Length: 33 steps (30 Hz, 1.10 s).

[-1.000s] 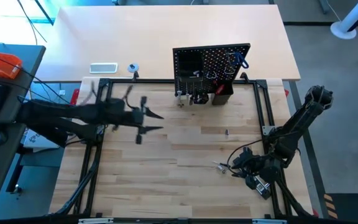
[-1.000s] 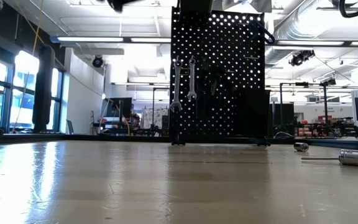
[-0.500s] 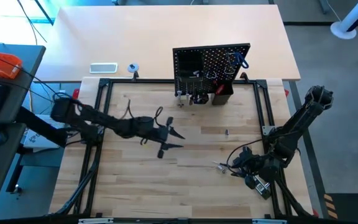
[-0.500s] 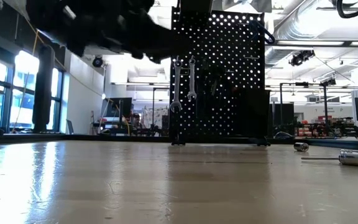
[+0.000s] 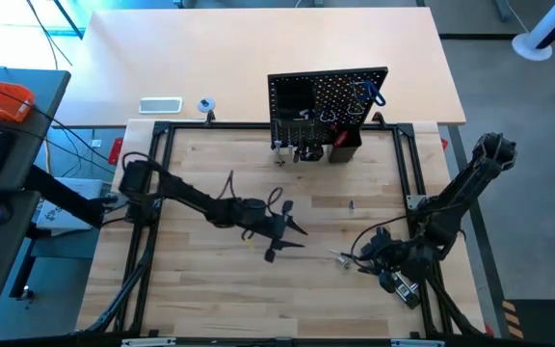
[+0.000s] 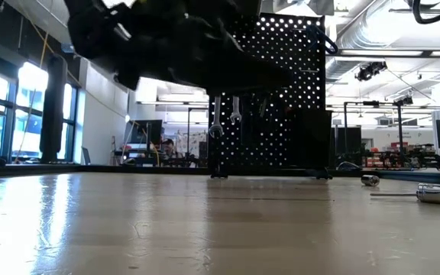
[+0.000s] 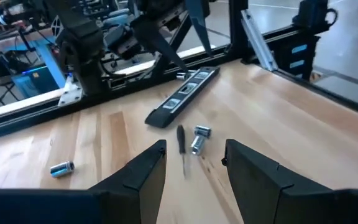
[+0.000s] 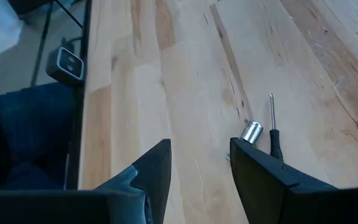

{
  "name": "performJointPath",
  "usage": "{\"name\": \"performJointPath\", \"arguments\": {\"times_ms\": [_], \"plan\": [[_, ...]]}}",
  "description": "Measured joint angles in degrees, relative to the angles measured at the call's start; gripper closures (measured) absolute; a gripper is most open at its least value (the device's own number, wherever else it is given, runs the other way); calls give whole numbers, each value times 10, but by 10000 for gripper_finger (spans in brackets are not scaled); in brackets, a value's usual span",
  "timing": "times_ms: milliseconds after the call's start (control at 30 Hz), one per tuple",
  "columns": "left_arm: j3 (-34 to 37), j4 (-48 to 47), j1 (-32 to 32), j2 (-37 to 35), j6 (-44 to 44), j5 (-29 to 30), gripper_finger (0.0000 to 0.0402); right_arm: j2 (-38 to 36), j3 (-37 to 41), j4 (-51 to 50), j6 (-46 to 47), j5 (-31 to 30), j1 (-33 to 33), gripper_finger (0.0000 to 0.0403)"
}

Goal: Hang tools onto peg board
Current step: Put the black screwdriver into the top black bin on the peg board

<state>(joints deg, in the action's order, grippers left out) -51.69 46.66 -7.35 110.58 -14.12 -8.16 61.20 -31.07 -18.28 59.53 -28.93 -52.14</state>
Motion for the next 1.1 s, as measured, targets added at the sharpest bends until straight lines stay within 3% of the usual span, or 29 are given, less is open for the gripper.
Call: {"name": "performJointPath", "arguments": {"times_ms": [467, 967, 1100], "plan": [[-125, -71, 0, 107, -21, -2, 245, 119, 0, -37, 11, 28, 12, 245], [-131, -91, 1, 108, -20, -3, 245, 238, -2, -2, -10, 53, 74, 247], [-131, -95, 1, 108, -20, -3, 245, 244, -3, -2, -10, 72, 92, 276]]}}
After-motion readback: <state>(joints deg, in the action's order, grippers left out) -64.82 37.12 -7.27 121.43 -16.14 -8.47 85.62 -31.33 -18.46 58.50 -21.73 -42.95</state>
